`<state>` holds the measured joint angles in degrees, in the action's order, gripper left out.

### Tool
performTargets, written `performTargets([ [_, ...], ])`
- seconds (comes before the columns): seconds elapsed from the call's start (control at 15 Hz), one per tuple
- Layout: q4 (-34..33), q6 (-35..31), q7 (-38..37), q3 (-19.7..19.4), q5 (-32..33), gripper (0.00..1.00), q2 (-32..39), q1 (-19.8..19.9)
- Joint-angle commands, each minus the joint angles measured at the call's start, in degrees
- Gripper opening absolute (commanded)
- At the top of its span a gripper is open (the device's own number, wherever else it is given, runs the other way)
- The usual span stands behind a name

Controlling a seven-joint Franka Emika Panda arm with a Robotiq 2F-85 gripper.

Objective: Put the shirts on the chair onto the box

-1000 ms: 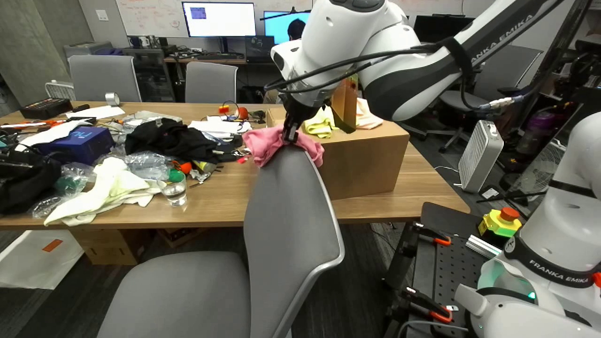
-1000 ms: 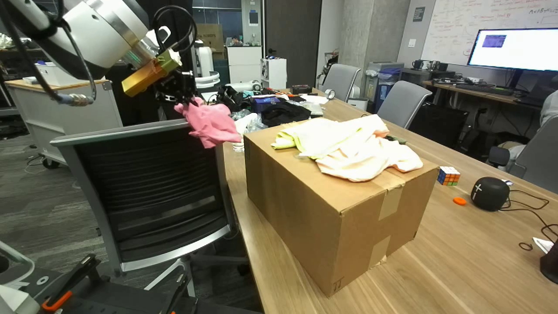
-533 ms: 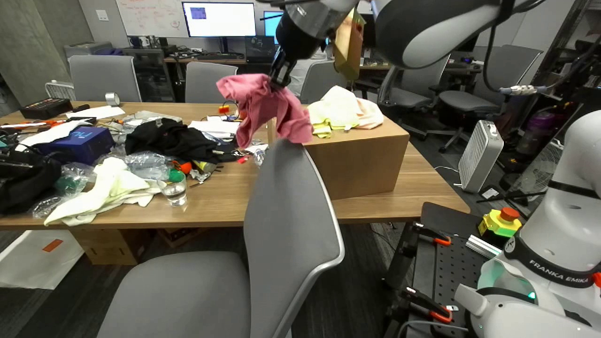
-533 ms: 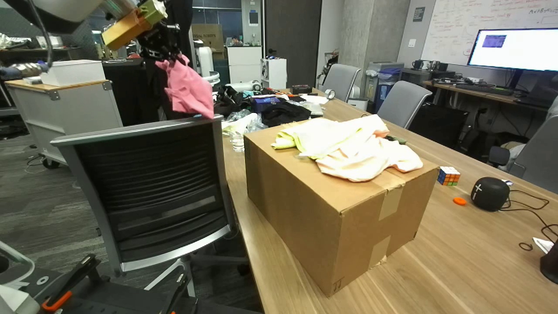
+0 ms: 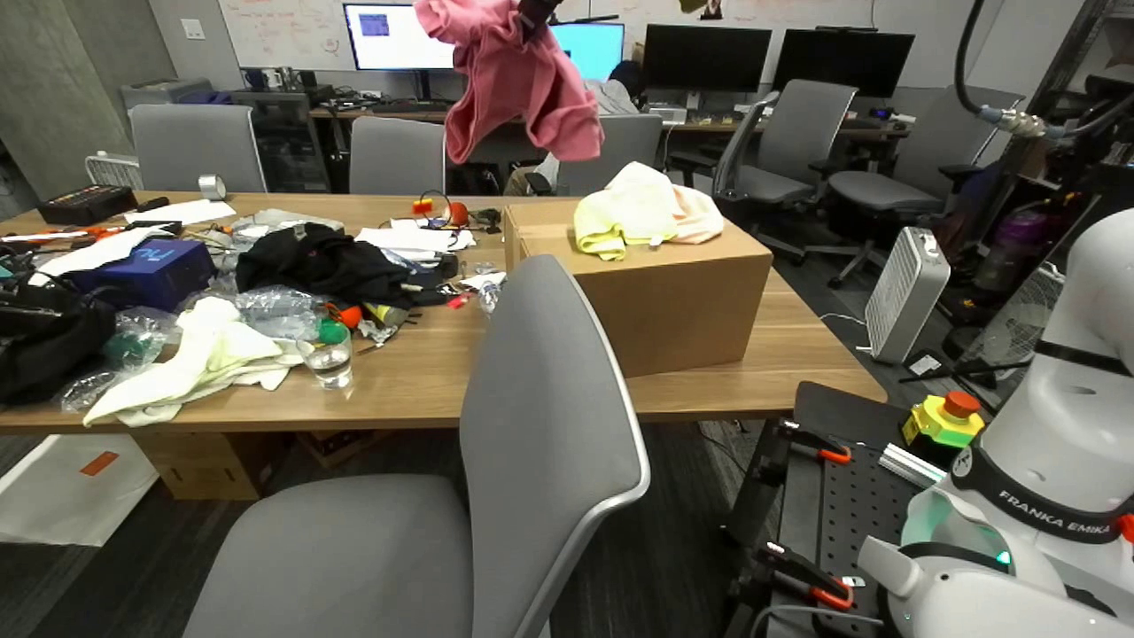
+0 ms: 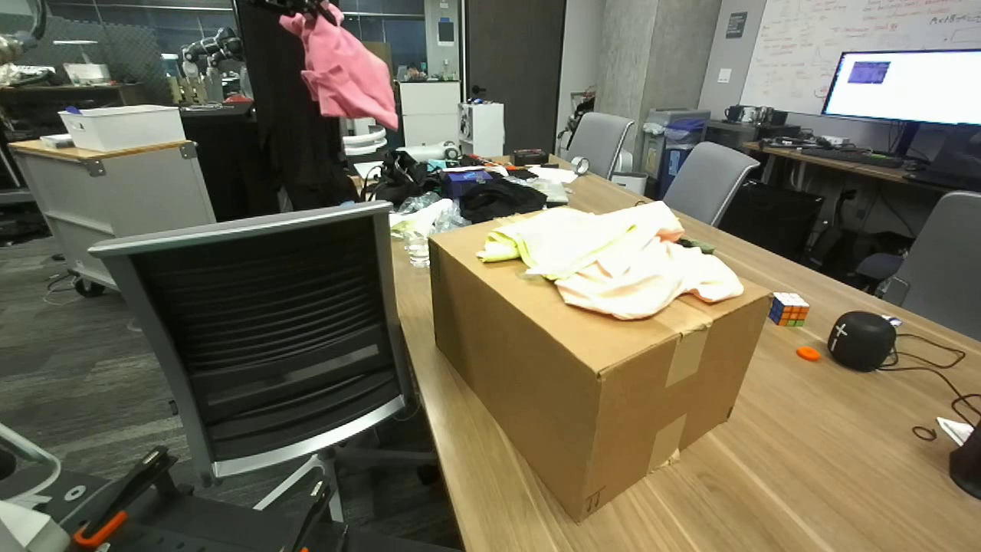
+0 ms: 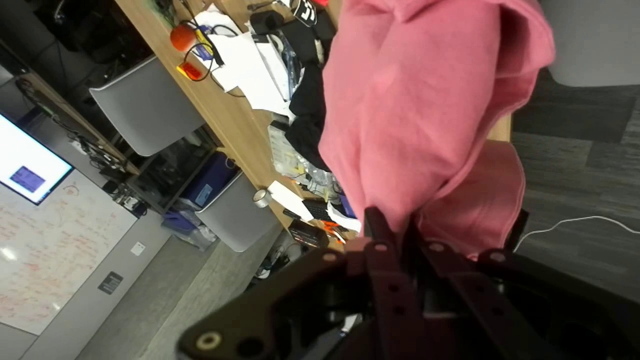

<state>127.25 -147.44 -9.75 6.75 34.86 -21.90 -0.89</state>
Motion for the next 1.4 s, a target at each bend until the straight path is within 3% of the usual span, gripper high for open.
performTargets([
  [0.0, -3.8, 1.4, 2.5, -1.1, -2.1, 0.02, 0.6, 2.5],
  [0.87, -17.7, 5.4, -1.8, -8.5, 1.8, 0.02, 12.4, 13.9],
  [1.33, -27.6, 7.0, -12.4, -12.4, 11.9, 0.02, 19.4, 15.7],
])
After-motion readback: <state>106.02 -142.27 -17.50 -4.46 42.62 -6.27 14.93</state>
